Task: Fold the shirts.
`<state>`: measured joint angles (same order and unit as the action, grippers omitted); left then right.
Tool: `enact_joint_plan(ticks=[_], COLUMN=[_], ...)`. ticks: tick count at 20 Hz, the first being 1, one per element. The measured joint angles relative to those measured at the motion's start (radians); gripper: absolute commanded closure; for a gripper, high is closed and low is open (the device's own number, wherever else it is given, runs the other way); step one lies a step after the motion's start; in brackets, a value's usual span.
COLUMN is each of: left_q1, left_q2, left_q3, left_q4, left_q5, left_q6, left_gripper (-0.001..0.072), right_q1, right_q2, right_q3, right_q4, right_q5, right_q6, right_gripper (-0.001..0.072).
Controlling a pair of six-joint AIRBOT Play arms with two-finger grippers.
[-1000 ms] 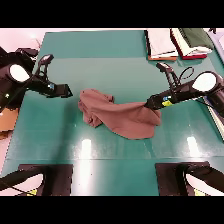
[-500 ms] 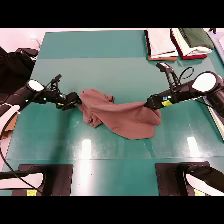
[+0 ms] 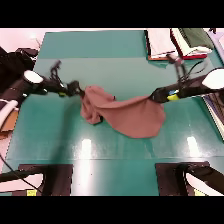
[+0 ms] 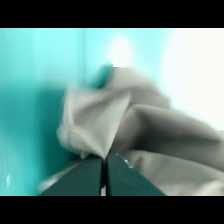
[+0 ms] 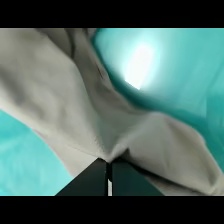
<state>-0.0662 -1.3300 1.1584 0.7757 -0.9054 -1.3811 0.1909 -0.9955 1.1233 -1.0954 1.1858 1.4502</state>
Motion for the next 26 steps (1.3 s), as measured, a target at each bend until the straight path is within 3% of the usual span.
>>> enact_joint_plan(ticks=[9, 15, 20, 26], left_q1=[0.083, 0.089, 0.089, 0.087], left_q2=[0.496, 0.610, 0.509, 0.106], left_q3=[0.470, 0.676, 0.710, 0.716], left_q4=[0.163, 0.234, 0.323, 0.357], left_q5=[-0.034, -0.029, -0.097, -0.274], left_q6=[0.003, 0.002, -0.004, -0.030], left_gripper=[0.0683, 0.0683, 0.0681, 0.0682], right_q1=[-0.196, -0.332, -0.374, -0.260], right_q2=[0.231, 0.238, 0.125, -0.085], right_q3=[0.427, 0.669, 0.770, 0.545], right_q4=[0.001, 0.011, 0.011, -0.066], right_q5=[0.093, 0.261, 0.369, 0.345], right_q6=[-0.014, -0.016, -0.004, 0.014], right_gripper=[0.0693, 0.0693, 0.0693, 0.0693])
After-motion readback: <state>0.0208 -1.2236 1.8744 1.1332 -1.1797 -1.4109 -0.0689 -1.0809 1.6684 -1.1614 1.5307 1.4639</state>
